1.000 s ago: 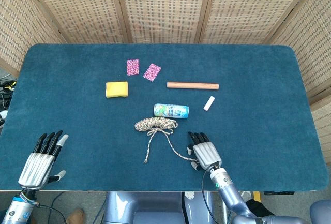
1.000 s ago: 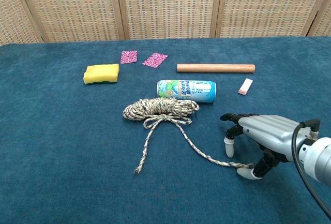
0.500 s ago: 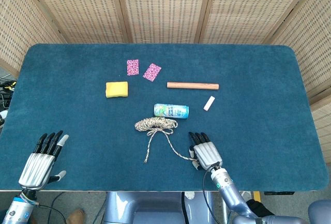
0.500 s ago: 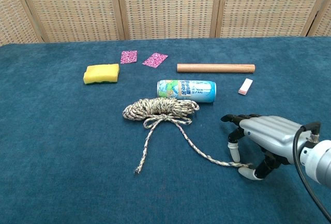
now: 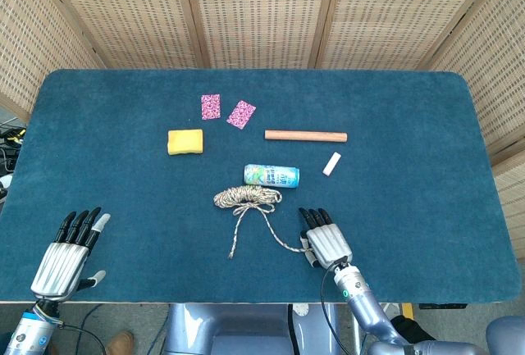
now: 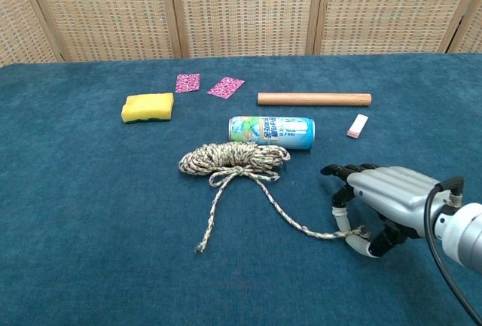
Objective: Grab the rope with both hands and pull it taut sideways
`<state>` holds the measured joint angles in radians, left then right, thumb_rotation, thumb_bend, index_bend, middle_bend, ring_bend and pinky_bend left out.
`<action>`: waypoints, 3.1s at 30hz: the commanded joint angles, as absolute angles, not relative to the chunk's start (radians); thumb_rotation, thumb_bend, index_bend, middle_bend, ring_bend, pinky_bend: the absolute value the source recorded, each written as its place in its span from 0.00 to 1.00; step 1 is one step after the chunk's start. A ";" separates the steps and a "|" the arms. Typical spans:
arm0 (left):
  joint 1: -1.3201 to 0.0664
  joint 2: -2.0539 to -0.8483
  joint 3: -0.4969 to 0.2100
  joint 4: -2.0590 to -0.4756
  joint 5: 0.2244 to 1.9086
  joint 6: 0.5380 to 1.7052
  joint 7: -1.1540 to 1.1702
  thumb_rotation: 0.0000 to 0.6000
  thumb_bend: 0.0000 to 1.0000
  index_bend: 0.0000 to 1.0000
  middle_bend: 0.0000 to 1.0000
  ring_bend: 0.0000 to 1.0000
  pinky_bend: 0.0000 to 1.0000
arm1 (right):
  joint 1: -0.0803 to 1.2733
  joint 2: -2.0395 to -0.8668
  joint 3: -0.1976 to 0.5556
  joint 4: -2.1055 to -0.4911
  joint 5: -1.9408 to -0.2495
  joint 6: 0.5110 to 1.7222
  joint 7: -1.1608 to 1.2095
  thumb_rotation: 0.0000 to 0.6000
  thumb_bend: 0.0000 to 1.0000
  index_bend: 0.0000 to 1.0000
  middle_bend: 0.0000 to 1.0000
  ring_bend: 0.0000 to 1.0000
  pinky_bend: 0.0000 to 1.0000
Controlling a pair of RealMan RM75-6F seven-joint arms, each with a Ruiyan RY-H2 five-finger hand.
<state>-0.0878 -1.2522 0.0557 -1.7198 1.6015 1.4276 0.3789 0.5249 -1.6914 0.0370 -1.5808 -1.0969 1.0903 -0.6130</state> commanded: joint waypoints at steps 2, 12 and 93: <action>-0.094 -1.255 0.054 -1.718 1.600 1.419 0.377 1.00 0.00 0.00 0.00 0.00 0.00 | 0.525 -1.688 0.037 -1.580 -1.115 1.092 -0.598 1.00 0.45 0.65 0.00 0.00 0.00; -0.179 -1.301 0.014 -1.675 1.649 1.354 0.430 1.00 0.00 0.03 0.00 0.00 0.00 | 0.530 -1.689 0.036 -1.561 -1.154 1.101 -0.603 1.00 0.44 0.69 0.01 0.00 0.00; -0.700 -1.834 0.060 -1.156 1.779 1.011 0.445 1.00 0.37 0.48 0.00 0.00 0.00 | 0.563 -1.699 0.061 -1.527 -1.087 1.052 -0.597 1.00 0.45 0.72 0.04 0.00 0.00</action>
